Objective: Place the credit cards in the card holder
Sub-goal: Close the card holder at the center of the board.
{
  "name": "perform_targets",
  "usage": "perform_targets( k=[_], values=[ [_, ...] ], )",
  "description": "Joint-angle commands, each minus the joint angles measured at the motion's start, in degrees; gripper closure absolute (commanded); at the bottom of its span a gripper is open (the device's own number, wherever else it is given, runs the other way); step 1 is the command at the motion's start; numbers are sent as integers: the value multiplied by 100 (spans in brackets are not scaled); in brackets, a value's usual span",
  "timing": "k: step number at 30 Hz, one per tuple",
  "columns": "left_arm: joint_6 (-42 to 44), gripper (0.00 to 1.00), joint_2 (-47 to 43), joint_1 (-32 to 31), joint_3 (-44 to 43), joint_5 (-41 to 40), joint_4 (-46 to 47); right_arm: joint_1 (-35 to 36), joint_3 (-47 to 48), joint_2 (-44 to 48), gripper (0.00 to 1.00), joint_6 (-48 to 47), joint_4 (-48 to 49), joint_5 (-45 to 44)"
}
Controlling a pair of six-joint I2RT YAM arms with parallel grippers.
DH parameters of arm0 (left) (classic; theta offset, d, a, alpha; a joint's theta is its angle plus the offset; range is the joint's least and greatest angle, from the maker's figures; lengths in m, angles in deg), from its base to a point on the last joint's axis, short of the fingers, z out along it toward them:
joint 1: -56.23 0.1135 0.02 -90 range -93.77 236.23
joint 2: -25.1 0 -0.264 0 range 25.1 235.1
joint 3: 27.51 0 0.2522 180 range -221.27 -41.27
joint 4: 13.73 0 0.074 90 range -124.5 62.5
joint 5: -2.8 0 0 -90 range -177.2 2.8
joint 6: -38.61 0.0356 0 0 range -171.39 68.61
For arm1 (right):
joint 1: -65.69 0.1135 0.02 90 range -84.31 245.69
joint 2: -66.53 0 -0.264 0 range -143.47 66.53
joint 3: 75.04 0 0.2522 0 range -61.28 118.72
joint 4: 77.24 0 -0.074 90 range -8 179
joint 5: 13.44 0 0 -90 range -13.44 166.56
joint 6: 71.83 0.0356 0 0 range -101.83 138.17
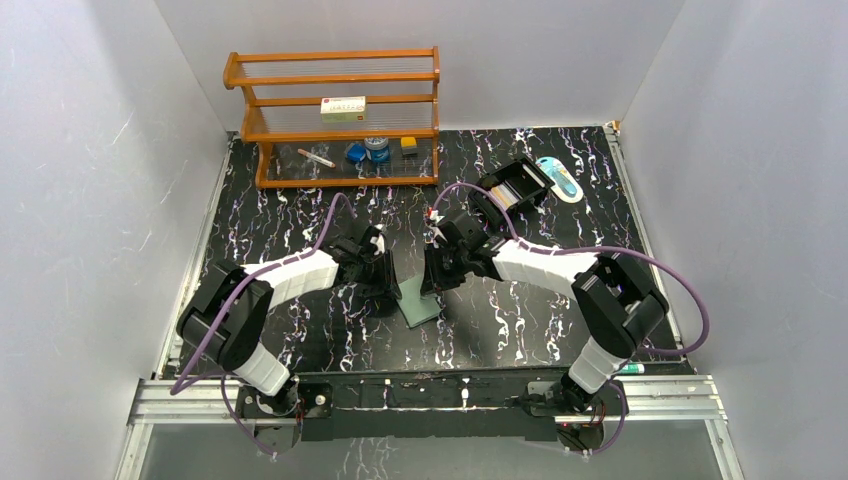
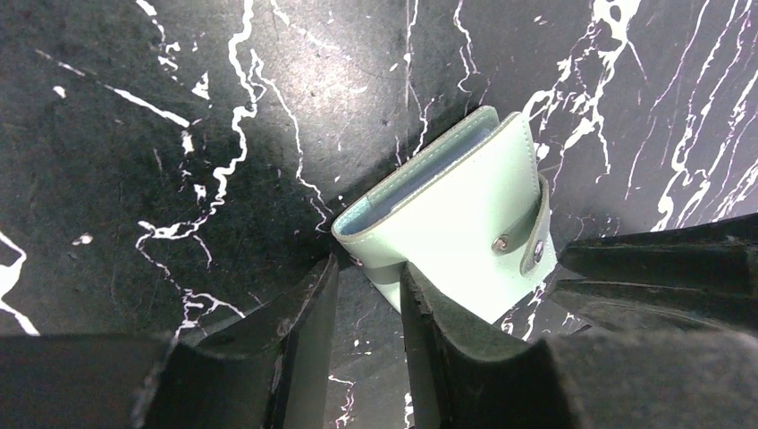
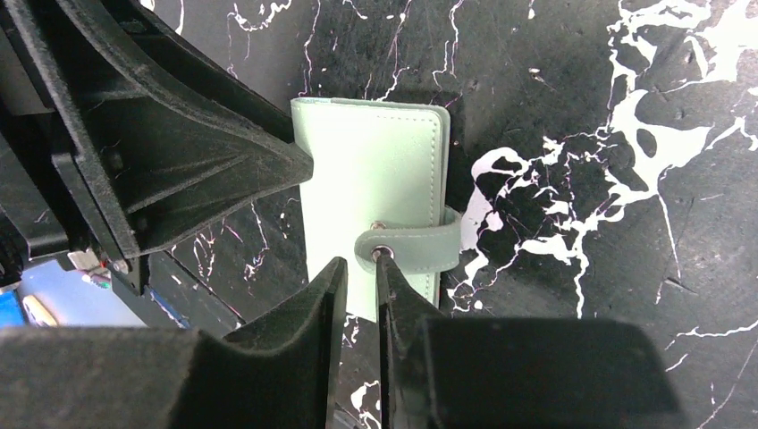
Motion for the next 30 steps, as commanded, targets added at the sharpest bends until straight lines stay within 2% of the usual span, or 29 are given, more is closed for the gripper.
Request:
perform_targets(
  k=[1, 30],
  values=[
    [20, 69, 7, 18, -82, 210, 161, 10, 227, -126, 74, 36, 250, 81],
    [-46, 69, 37, 16, -69, 278, 226, 126, 500, -511, 76, -56, -135, -209]
  ],
)
